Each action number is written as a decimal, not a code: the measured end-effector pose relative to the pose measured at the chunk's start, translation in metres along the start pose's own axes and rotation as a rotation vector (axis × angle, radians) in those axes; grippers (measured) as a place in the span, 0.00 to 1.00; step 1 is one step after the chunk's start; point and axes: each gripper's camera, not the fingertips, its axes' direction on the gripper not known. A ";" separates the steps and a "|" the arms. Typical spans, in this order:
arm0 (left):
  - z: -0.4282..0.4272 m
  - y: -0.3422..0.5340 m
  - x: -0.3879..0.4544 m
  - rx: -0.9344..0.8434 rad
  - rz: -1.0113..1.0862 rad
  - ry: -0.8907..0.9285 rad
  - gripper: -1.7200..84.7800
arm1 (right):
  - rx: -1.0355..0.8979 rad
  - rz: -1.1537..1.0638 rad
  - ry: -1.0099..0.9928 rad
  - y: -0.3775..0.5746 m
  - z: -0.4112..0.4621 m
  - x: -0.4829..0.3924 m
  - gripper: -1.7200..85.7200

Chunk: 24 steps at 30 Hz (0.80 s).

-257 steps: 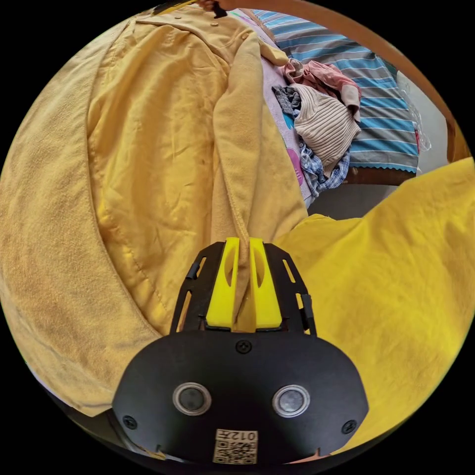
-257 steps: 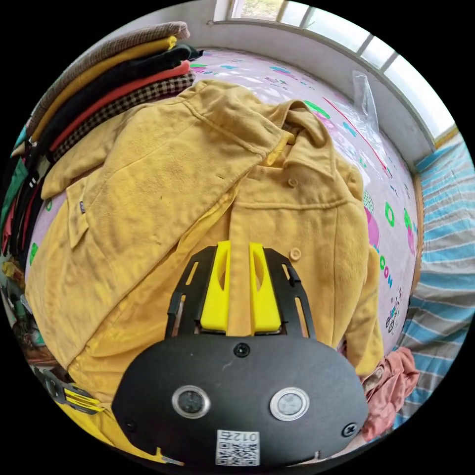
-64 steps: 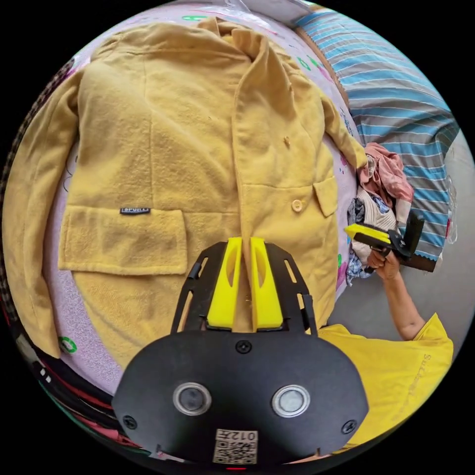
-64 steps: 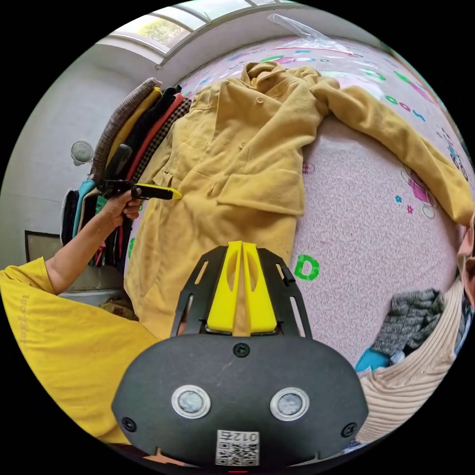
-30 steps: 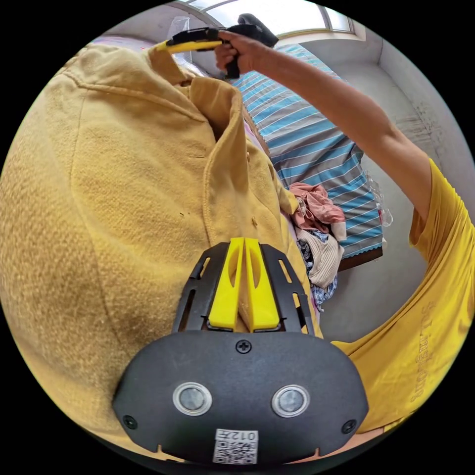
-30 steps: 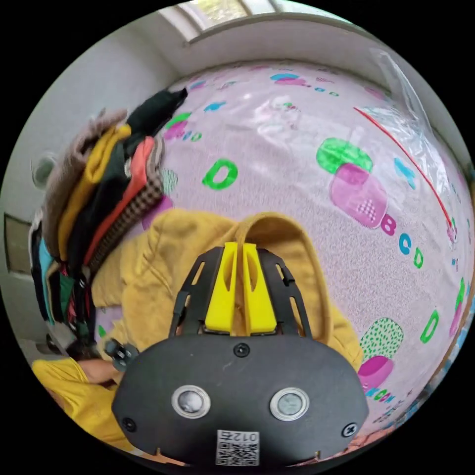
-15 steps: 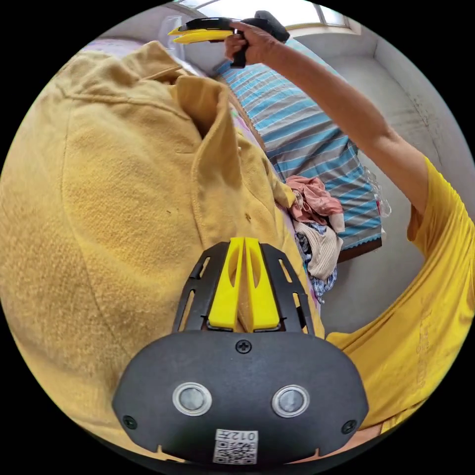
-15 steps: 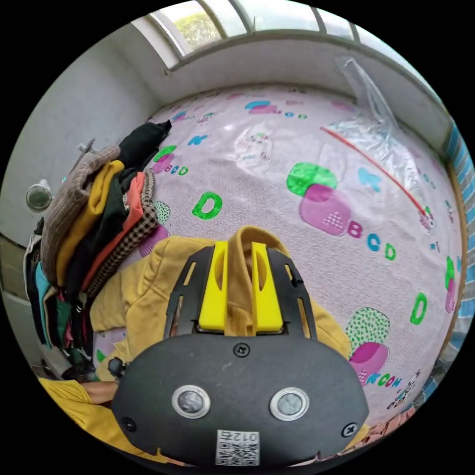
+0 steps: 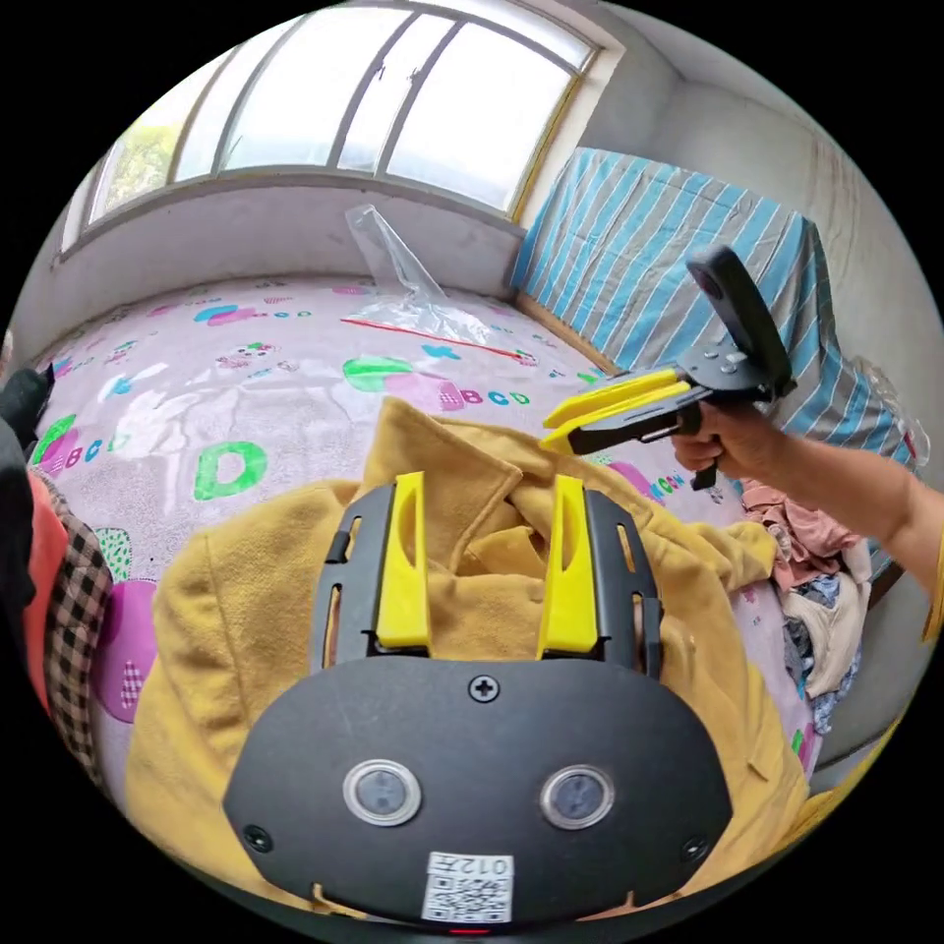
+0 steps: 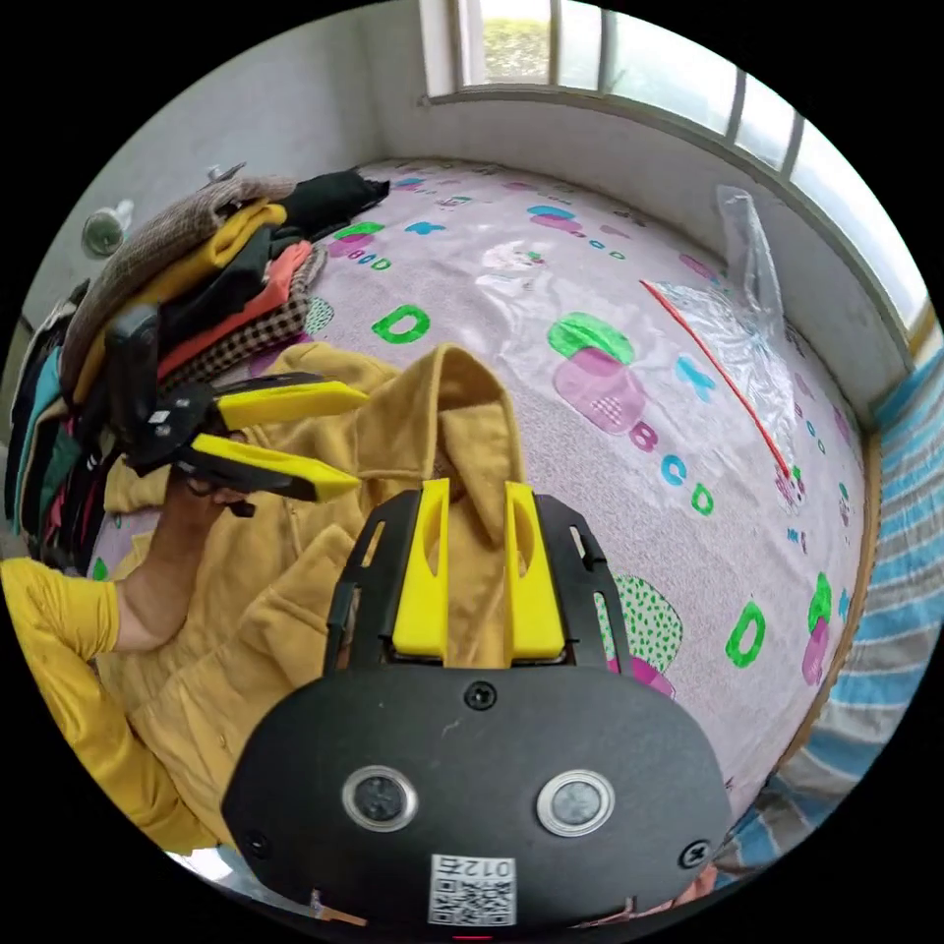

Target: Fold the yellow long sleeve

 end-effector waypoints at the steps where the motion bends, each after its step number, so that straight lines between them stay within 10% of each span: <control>1: 0.009 -0.004 -0.001 -0.046 -0.012 -0.032 0.19 | -0.008 -0.046 -0.003 -0.007 0.010 -0.007 0.11; 11: 0.024 -0.009 0.017 -0.180 0.083 -0.178 0.16 | 0.003 -0.002 -0.498 -0.089 0.045 0.006 0.05; 14: 0.029 -0.009 0.010 -0.161 0.026 -0.263 0.11 | -0.101 -0.079 -0.448 -0.108 0.052 -0.026 0.06; 21: 0.021 0.001 -0.054 -0.047 -0.236 0.152 0.05 | -0.036 0.009 0.049 -0.060 0.019 0.033 0.10; 24: 0.018 0.001 -0.059 -0.042 -0.246 0.173 0.05 | -0.105 0.119 -0.060 -0.043 0.036 0.079 0.12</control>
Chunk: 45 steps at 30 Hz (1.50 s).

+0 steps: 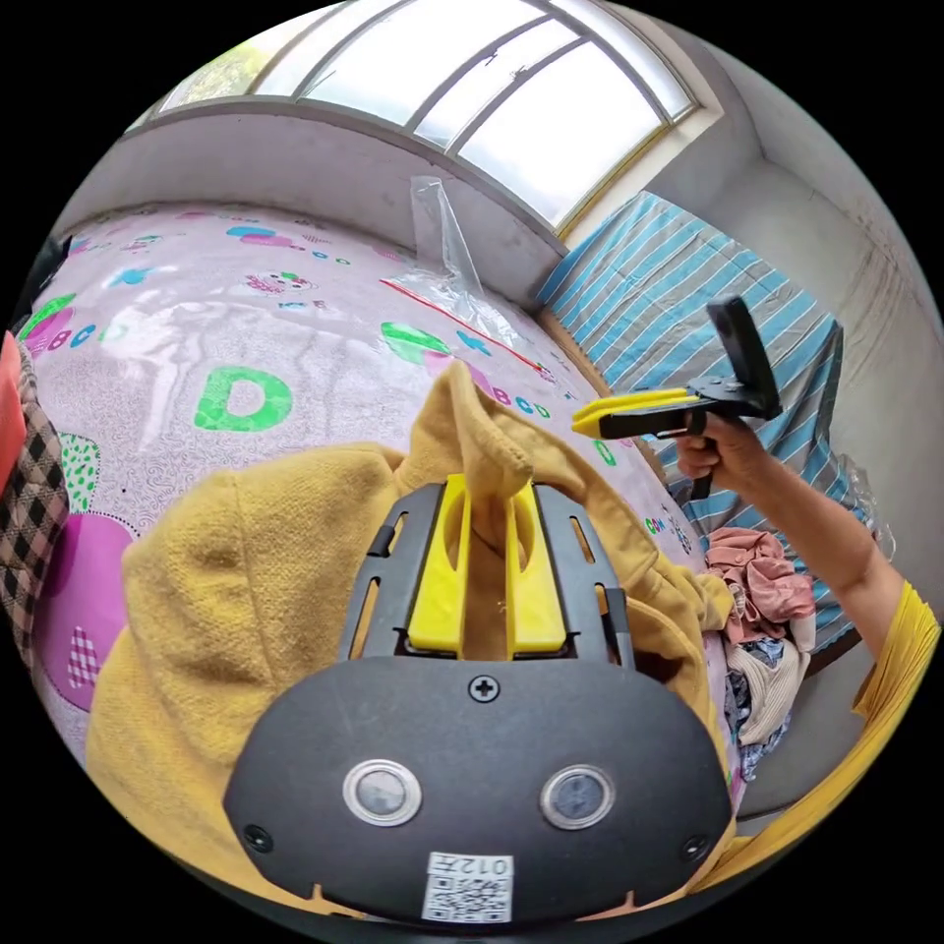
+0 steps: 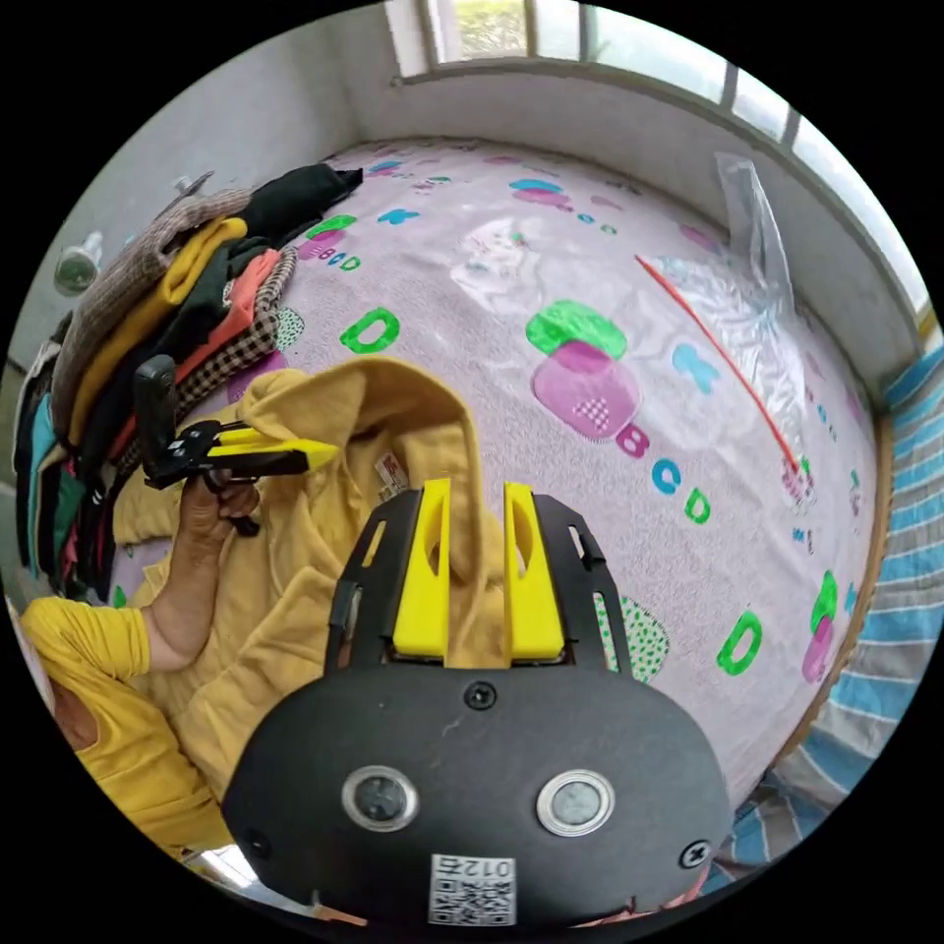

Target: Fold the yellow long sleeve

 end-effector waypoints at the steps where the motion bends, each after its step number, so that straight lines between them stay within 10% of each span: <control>1: -0.002 -0.001 0.003 0.000 0.018 -0.018 0.05 | -0.027 0.039 -0.079 -0.001 0.009 0.015 0.12; 6: -0.009 -0.003 0.004 0.012 0.039 -0.020 0.05 | -0.125 0.057 -0.316 -0.011 0.038 0.039 0.08; 11: -0.012 -0.003 0.008 0.053 0.056 -0.016 0.04 | -0.019 0.147 0.031 -0.038 -0.007 0.038 0.05; 26: 0.031 -0.013 0.009 -0.030 0.038 -0.027 0.04 | 0.174 0.300 0.004 -0.025 -0.038 0.089 0.08; 37: 0.041 -0.019 0.012 -0.053 0.041 -0.044 0.03 | 0.151 0.340 -0.778 0.082 -0.037 0.169 0.06; 45: 0.060 -0.026 0.022 -0.128 0.040 -0.136 0.03 | 0.534 0.523 -0.690 0.072 -0.099 0.183 0.03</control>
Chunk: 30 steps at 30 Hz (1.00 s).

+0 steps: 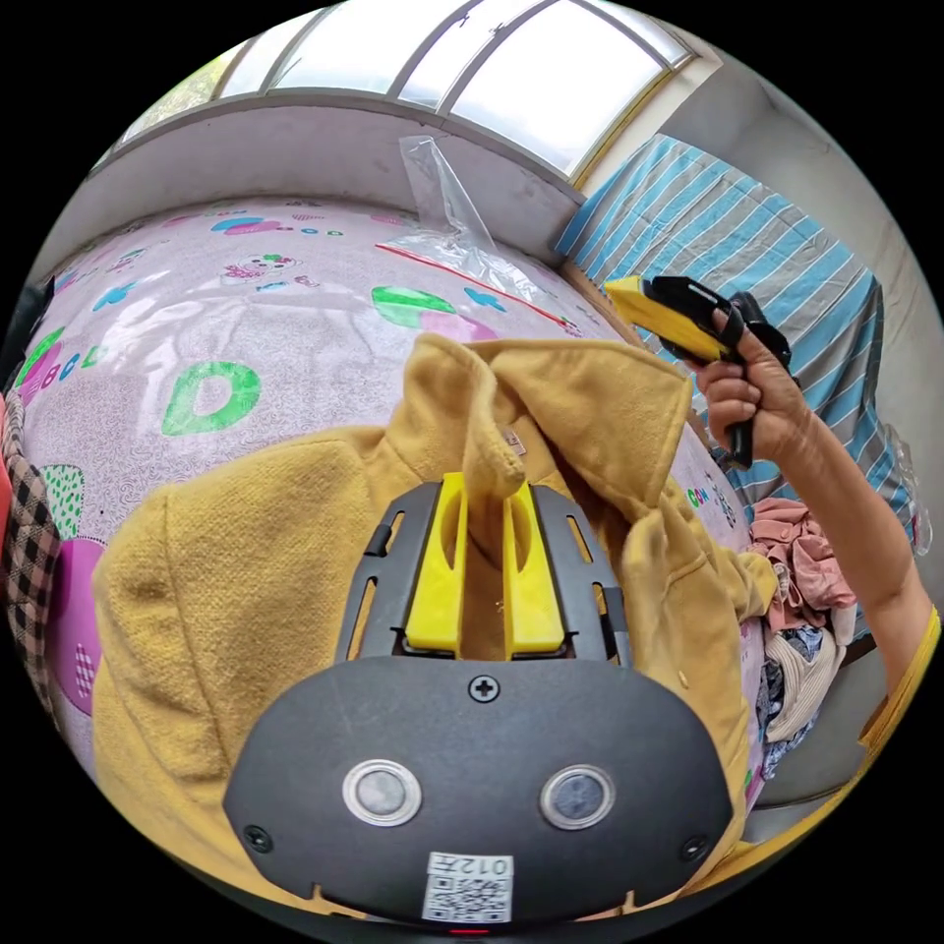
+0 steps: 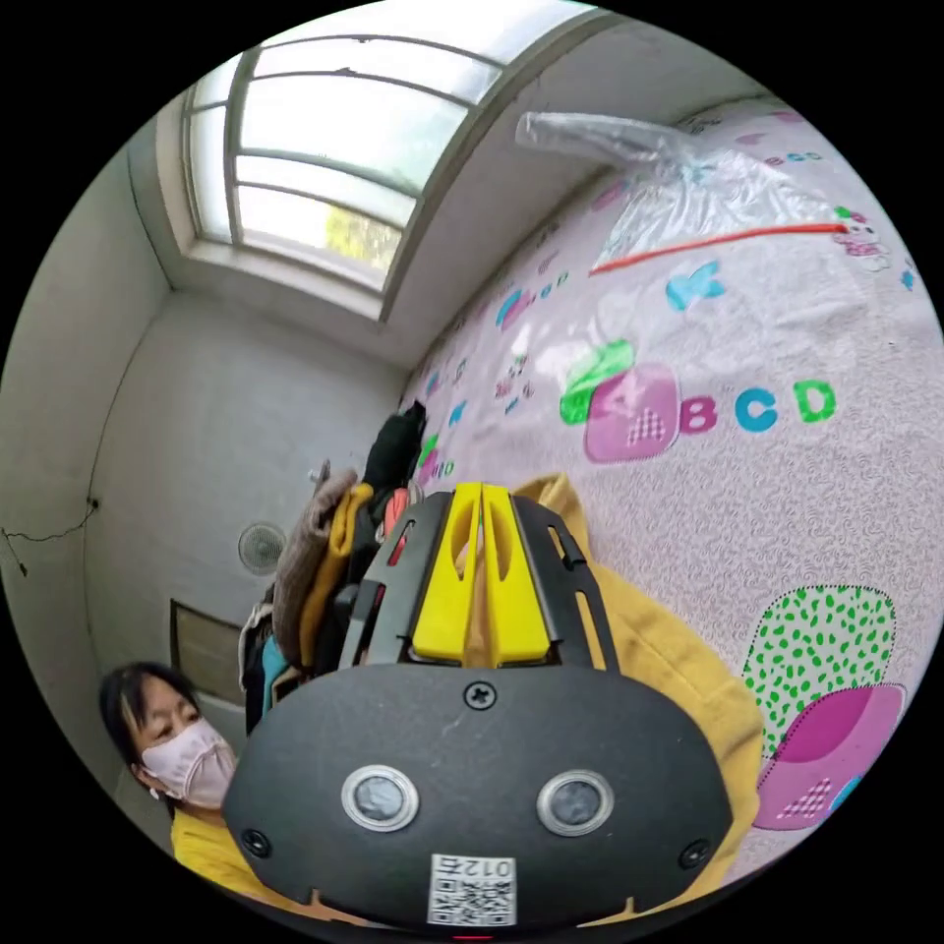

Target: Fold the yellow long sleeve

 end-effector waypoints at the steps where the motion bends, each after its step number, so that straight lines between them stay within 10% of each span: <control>1: 0.002 -0.001 0.002 -0.013 -0.002 -0.021 0.03 | 0.015 -0.004 0.021 0.001 0.000 -0.001 0.03; 16: -0.025 0.009 -0.040 0.131 -0.119 0.260 0.04 | -0.666 -0.715 0.500 0.164 0.163 -0.106 0.11; 30: -0.094 0.041 -0.056 0.546 -0.136 0.231 0.03 | -0.580 -0.629 0.408 0.175 0.164 -0.129 0.14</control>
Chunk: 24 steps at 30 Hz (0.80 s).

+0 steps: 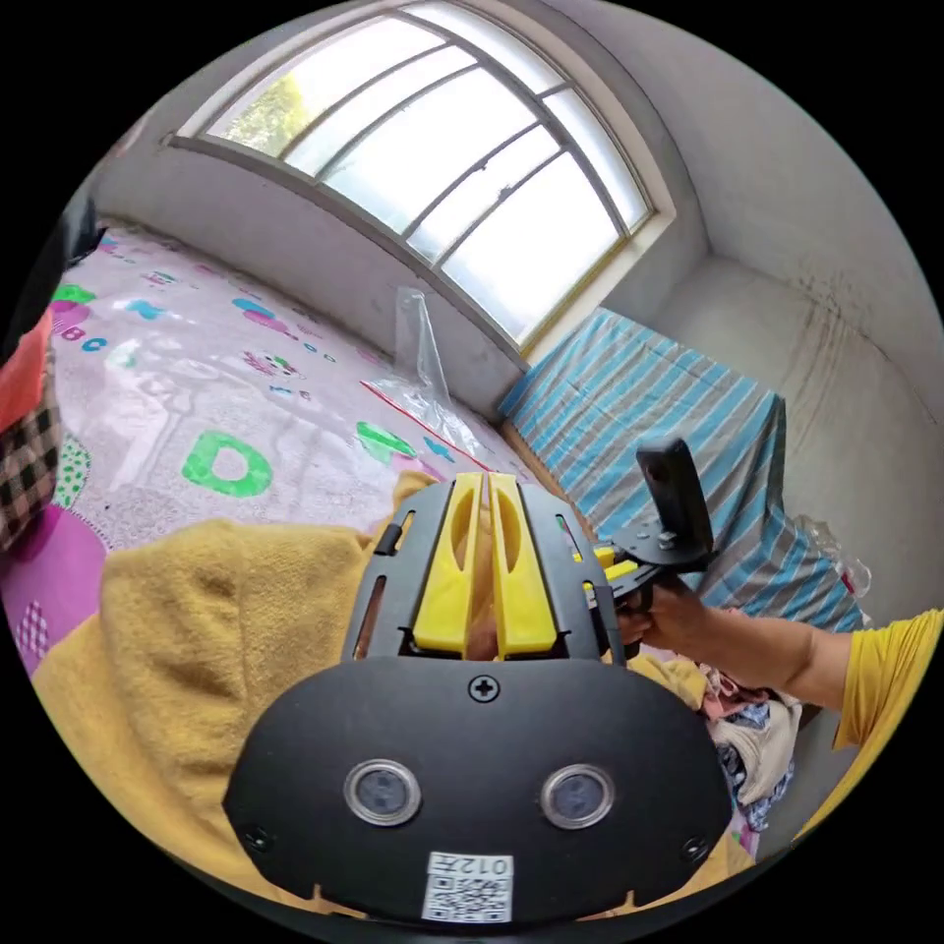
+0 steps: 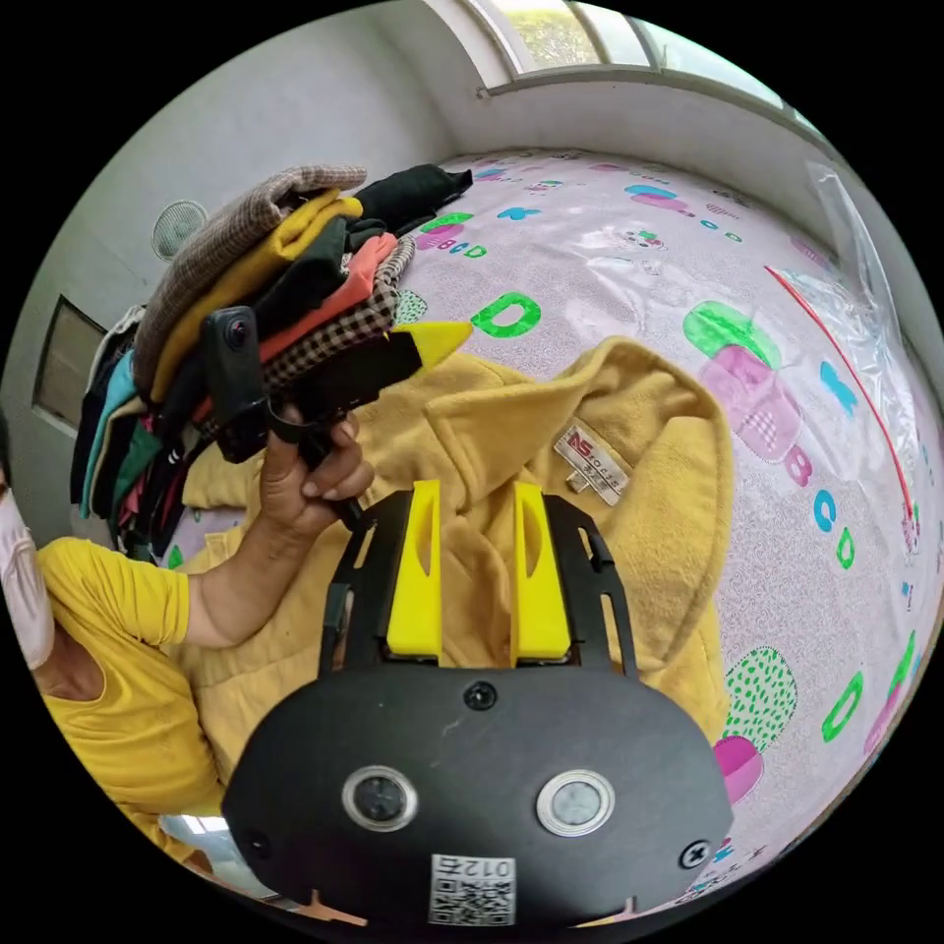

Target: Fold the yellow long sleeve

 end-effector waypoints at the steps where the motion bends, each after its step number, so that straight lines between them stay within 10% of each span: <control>1: -0.010 0.002 -0.003 0.057 -0.023 -0.065 0.03 | -0.010 -0.004 0.027 -0.005 0.008 -0.006 0.14; 5: -0.018 -0.001 -0.009 0.079 -0.055 -0.137 0.03 | 0.038 0.079 0.191 -0.008 0.011 -0.010 0.06; 12: 0.049 -0.008 -0.021 -0.395 -0.100 -0.483 0.03 | 0.029 0.193 0.082 0.008 0.018 0.049 0.04; 19: 0.014 -0.018 -0.013 -0.168 -0.086 -0.453 0.03 | 0.278 0.249 0.122 0.053 -0.093 0.032 0.09; 24: 0.050 -0.016 -0.006 -0.340 -0.030 -0.328 0.02 | 0.281 0.378 0.224 0.122 -0.127 0.021 0.13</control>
